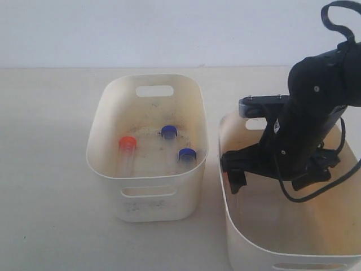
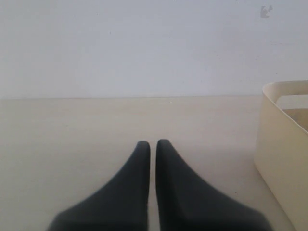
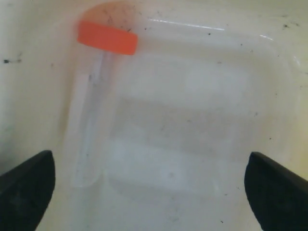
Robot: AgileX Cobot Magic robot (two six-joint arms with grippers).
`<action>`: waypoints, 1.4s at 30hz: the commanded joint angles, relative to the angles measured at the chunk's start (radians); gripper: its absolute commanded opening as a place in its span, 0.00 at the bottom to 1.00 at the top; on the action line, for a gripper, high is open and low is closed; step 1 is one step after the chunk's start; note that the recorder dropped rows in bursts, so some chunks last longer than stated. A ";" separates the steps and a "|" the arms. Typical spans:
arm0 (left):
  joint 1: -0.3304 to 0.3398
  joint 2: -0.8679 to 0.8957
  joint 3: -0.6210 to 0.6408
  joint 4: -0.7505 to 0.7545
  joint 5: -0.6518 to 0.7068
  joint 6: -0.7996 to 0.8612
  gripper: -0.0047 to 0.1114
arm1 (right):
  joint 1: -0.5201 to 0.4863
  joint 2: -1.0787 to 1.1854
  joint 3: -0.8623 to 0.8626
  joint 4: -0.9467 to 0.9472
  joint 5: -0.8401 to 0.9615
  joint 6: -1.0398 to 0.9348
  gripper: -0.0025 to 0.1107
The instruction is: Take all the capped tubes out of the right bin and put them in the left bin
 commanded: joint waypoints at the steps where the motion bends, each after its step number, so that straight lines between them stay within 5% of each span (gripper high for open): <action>1: -0.007 0.004 -0.002 -0.003 -0.007 -0.004 0.08 | 0.009 0.035 0.001 0.028 -0.032 -0.006 0.95; 27: -0.007 0.004 -0.002 -0.003 -0.007 -0.004 0.08 | 0.009 0.161 0.001 -0.003 -0.060 0.039 0.92; 31: -0.007 0.004 -0.002 -0.003 -0.007 -0.004 0.08 | 0.009 0.161 0.001 -0.005 -0.067 0.039 0.68; 38: -0.007 0.004 -0.002 -0.003 -0.007 -0.004 0.08 | 0.009 0.161 0.001 -0.016 -0.055 0.039 0.07; 42: -0.007 0.004 -0.002 -0.003 -0.007 -0.004 0.08 | 0.009 0.161 0.001 -0.016 -0.040 0.039 0.02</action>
